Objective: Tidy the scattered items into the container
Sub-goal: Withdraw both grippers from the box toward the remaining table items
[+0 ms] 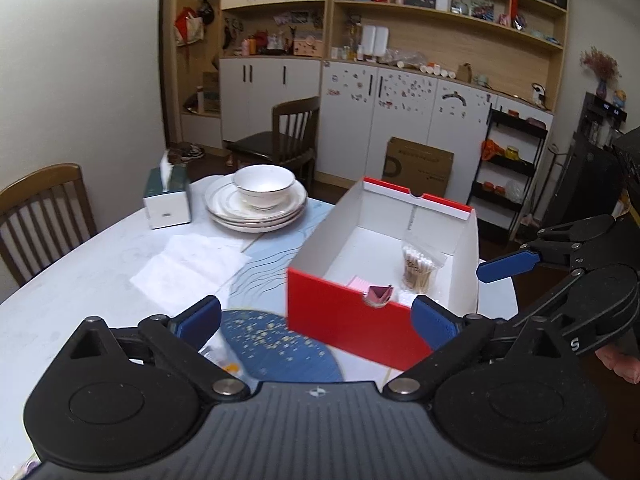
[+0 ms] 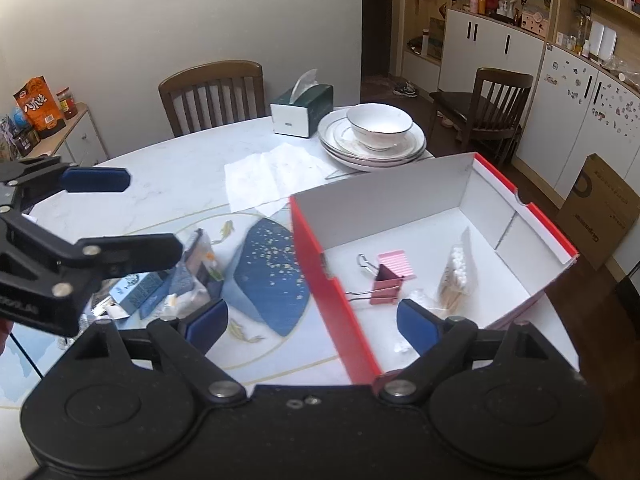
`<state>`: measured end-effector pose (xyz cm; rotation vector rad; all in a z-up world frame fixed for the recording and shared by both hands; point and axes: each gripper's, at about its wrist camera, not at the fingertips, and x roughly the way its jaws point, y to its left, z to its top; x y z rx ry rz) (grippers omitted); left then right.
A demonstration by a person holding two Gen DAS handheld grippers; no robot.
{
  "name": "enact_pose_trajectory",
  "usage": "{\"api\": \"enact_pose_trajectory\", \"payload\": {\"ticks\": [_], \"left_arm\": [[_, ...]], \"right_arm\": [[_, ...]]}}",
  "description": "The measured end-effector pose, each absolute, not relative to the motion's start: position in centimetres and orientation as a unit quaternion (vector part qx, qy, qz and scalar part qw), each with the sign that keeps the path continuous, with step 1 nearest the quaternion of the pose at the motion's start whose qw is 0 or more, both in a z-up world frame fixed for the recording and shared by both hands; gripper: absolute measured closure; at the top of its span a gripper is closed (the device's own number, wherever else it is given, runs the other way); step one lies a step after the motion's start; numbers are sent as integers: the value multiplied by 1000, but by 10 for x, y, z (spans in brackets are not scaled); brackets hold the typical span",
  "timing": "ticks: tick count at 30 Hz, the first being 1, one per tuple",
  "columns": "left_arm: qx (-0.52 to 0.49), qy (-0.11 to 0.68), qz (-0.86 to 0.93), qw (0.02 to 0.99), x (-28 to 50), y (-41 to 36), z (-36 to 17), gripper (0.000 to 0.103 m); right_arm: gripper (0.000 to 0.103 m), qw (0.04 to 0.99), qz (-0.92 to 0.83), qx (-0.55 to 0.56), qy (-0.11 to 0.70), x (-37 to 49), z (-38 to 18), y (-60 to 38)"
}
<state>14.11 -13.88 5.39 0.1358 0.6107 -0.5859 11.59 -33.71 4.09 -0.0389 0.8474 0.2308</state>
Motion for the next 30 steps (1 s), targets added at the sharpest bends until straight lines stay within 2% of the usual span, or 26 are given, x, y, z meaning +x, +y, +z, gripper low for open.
{"api": "enact_pose_trajectory", "payload": {"ticks": [11,30], "left_arm": [[44,287,-232,928,114,-67,44,1],[37,328,-167,929,71,17,-16,1]], "right_arm": [[8,911,136,-21,389,103,44,-292],[8,898,163,-42,406,94,6,-226]]}}
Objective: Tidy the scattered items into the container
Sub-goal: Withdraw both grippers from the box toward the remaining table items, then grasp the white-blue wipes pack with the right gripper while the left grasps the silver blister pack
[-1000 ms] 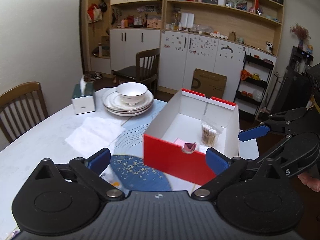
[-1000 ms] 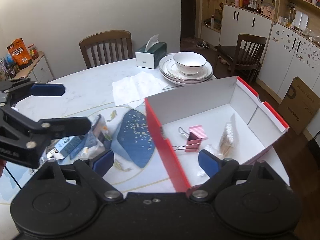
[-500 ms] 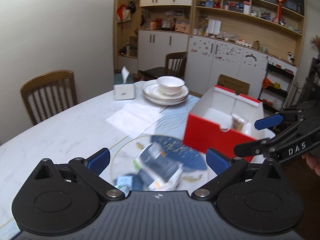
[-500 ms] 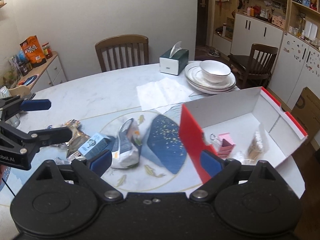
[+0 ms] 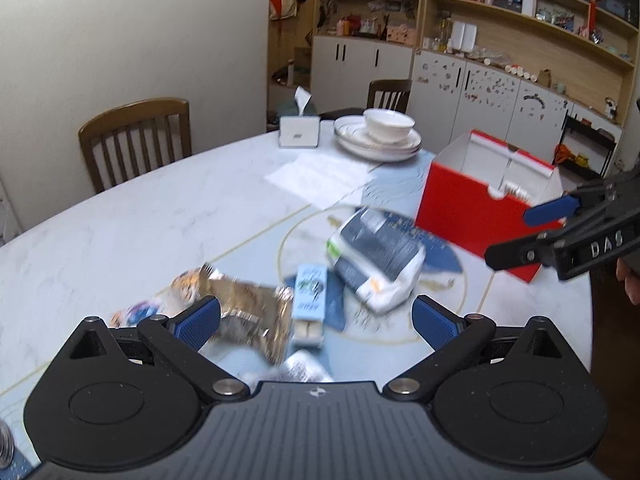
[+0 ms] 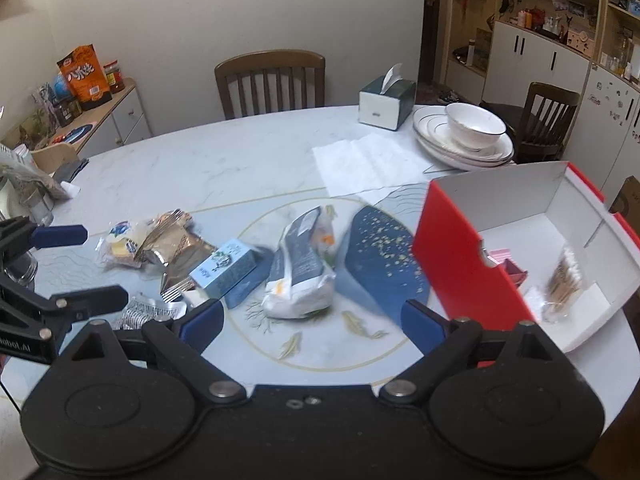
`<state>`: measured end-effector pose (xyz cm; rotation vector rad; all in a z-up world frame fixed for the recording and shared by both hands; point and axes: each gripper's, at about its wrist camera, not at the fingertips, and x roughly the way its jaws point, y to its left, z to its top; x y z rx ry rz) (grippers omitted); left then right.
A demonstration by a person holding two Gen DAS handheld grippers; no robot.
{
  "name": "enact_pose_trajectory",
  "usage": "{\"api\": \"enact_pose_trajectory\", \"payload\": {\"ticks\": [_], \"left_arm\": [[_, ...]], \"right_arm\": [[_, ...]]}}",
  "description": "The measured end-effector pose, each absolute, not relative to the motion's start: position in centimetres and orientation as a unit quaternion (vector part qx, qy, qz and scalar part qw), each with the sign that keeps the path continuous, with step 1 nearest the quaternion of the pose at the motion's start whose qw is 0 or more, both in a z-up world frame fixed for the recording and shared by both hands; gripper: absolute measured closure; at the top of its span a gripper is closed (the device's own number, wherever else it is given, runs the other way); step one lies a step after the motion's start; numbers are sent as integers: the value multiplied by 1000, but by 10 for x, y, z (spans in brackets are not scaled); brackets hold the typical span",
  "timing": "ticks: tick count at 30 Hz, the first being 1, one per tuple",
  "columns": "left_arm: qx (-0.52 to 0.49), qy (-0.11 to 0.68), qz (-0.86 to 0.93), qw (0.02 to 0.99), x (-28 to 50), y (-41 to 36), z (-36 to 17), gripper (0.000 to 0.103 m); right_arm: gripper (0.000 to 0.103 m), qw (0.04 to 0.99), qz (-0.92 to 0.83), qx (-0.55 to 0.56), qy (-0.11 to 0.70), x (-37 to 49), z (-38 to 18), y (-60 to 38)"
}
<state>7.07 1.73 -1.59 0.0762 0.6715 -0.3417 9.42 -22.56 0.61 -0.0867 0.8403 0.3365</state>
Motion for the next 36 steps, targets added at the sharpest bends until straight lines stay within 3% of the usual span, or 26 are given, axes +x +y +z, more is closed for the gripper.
{"api": "enact_pose_trajectory", "payload": {"ticks": [25,36], "left_arm": [[174,347,-274,880,89,28,-100,1],[177,371,-310,857,103,32,-117,1]], "right_arm": [[8,879,150,-63,449,149,-43,-195],[9,869,137,-75,469,201,-71,-184]]}}
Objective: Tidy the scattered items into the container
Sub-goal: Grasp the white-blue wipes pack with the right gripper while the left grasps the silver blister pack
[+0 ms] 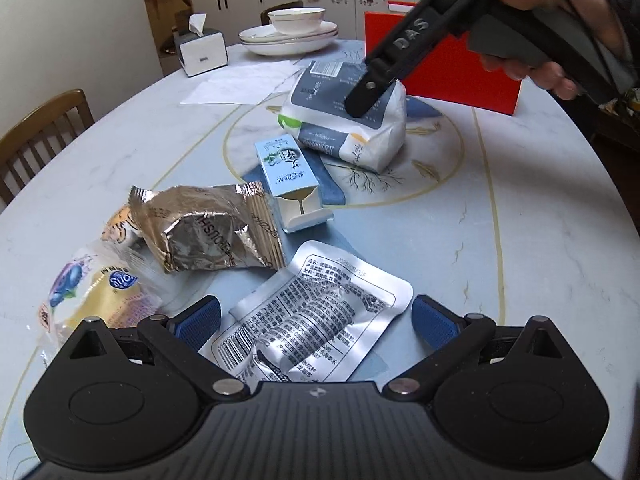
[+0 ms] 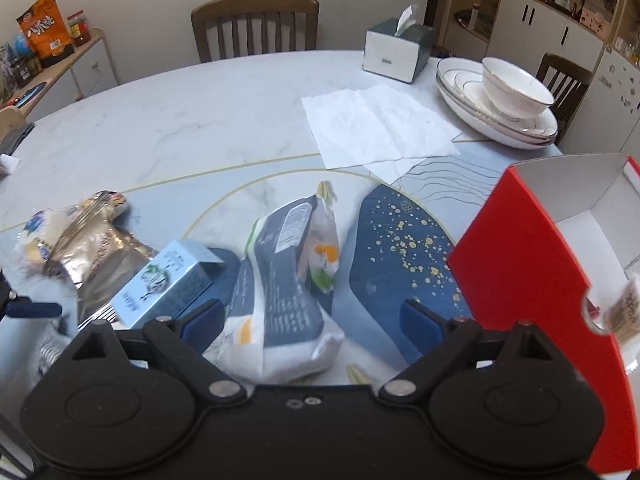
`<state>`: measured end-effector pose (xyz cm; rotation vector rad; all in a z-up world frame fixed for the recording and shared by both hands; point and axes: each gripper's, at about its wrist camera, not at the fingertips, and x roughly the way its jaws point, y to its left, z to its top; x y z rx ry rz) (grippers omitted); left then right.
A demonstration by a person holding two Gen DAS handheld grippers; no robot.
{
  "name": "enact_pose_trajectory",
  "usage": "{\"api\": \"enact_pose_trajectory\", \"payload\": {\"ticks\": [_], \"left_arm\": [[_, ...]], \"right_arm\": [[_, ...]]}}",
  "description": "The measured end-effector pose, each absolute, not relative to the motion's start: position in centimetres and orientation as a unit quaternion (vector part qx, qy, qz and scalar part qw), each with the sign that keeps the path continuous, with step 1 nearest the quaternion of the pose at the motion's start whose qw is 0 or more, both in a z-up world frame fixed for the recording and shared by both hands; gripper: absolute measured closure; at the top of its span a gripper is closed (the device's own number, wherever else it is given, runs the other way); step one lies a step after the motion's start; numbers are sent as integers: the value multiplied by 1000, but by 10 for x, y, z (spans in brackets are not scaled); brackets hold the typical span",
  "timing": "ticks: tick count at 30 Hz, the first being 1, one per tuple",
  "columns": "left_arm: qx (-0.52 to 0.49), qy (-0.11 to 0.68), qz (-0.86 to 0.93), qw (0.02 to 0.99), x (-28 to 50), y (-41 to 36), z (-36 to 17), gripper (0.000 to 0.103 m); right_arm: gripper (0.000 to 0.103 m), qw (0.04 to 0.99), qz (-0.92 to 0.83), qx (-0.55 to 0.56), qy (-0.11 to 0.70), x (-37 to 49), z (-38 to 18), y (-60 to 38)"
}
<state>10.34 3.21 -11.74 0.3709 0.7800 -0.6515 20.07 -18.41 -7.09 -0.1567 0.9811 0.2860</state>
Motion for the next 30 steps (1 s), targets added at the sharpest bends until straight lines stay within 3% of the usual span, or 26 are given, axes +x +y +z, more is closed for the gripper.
{"api": "enact_pose_trajectory", "payload": {"ticks": [8,11,14,20,30], "left_arm": [[157,378,-305,860,106,34,-118,3],[152,378,-301,862,105,33,-117,8],[138,379,-302,864,104,33,-115,23],[137,383,-289,867,102,29,-113,28],[115,395,-263,873,95,24,-112,30]], "right_arm": [[12,857,138,-88,490,218,-93,-174],[14,852,138,-83,498,220,-100,-174],[18,851,142,-78,500,219,-102,-173],[40,846,158,-75,504,213,-102,-170],[67,851,160,-55,498,191,-92,-184]]}}
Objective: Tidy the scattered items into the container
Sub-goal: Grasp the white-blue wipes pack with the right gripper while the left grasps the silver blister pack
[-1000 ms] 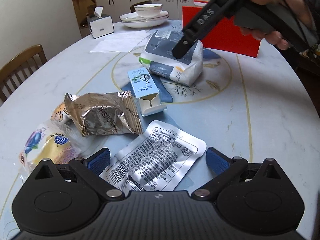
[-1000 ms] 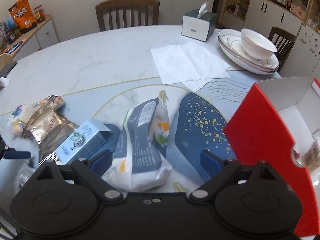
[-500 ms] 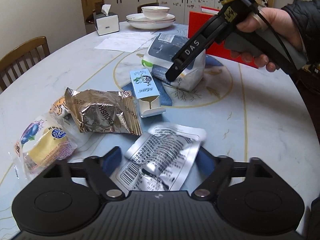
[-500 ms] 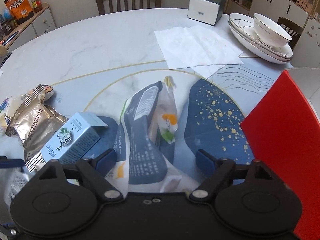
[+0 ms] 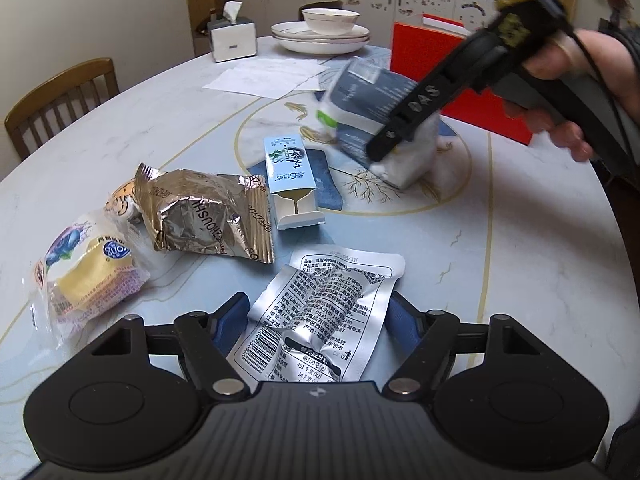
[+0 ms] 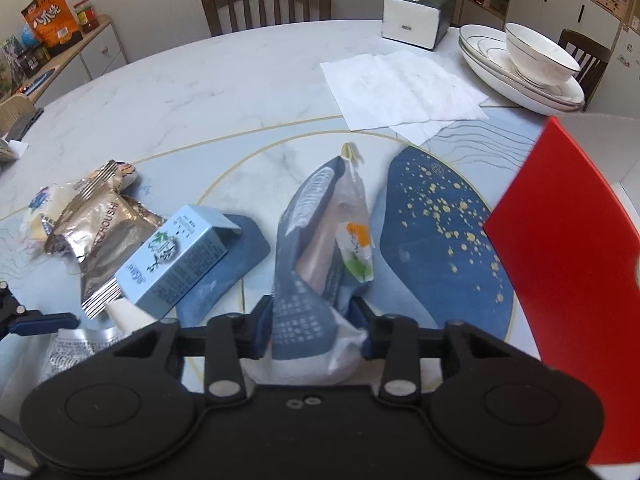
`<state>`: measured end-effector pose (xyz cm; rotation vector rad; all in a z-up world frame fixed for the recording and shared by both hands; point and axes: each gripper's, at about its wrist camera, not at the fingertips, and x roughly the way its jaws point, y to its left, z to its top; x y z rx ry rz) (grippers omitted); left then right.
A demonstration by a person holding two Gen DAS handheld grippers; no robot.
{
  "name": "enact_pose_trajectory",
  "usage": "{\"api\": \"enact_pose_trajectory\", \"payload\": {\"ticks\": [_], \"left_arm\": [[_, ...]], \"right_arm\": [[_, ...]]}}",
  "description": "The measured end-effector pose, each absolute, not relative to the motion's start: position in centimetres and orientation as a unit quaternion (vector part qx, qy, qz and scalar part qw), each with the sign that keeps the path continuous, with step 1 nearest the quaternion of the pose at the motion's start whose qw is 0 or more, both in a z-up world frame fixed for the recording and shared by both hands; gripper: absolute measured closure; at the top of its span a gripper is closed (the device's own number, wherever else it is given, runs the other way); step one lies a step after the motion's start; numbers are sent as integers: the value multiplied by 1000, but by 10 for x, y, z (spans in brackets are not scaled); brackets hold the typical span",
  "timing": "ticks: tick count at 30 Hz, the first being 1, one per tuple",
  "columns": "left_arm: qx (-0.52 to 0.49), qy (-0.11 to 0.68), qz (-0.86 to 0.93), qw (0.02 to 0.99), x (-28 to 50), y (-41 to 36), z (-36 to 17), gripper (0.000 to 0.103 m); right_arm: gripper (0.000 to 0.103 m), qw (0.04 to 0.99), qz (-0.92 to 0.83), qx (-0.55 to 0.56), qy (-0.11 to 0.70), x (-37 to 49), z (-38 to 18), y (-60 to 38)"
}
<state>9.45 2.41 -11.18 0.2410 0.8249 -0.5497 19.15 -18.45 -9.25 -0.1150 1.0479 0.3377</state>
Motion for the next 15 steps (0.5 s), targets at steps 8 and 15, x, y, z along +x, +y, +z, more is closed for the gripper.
{"api": "enact_pose_trajectory", "payload": {"ticks": [8,15], "left_arm": [[98,406,-248,874,89,18,-110,30],[80,417,-228,876,85,13,-108,30]], "right_arm": [[70,849,158,-42,502,165,-86,-200],[70,850,158,-28,502,141,-76,-211]]}}
